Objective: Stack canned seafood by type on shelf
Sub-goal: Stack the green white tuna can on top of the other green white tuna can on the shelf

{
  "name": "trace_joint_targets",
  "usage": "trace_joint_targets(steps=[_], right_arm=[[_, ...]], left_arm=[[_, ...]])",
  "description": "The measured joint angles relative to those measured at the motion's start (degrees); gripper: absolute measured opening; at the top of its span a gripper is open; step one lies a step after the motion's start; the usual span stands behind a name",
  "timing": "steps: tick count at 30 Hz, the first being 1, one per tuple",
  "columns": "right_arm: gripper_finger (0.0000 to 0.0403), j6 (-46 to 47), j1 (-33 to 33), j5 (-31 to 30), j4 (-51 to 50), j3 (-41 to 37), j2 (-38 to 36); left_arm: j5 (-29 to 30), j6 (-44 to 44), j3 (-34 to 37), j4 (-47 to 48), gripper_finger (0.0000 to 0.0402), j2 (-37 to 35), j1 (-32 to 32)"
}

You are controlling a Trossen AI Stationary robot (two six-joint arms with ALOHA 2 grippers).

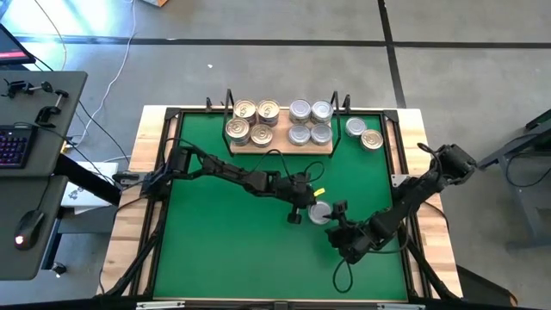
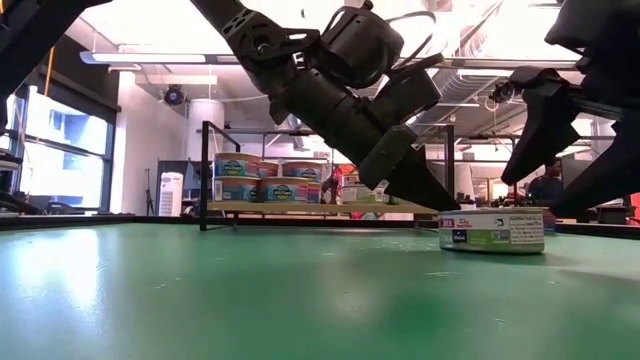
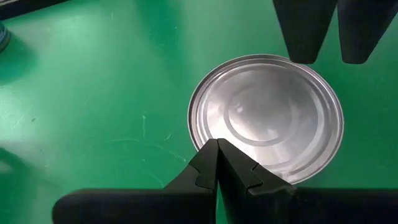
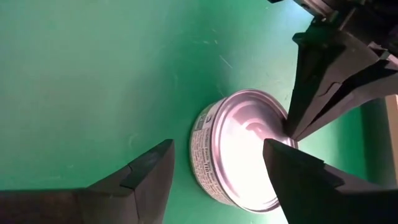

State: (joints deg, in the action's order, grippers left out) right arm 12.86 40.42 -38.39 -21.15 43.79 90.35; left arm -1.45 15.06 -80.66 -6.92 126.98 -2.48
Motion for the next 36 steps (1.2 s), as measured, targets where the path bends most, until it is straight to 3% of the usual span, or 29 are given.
trace_joint_targets(steps=[9, 16, 29, 36], right_arm=[[0.0241, -0.56, -0.13, -0.48, 0.00, -0.02, 0.00], [0.0241, 8.65, 1.69, -0.72, -0.15, 0.89, 0.04], [0.0241, 12.66, 3.38, -0.85, -0.52, 1.68, 0.04], [0.0241, 12.68, 2.60, -0.85, -0.50, 1.68, 0.04]], left_arm=[[-0.95, 0.08, 0.34, 0.18, 0.0000, -1.01, 0.06], [-1.08, -1.02, -0.02, -3.52, 0.0000, -2.29, -0.13], [-3.20, -2.96, 0.50, -4.28, 0.0000, 1.55, 1.84], [-1.50, -2.70, 0.42, -4.62, 0.0000, 2.74, 1.57]])
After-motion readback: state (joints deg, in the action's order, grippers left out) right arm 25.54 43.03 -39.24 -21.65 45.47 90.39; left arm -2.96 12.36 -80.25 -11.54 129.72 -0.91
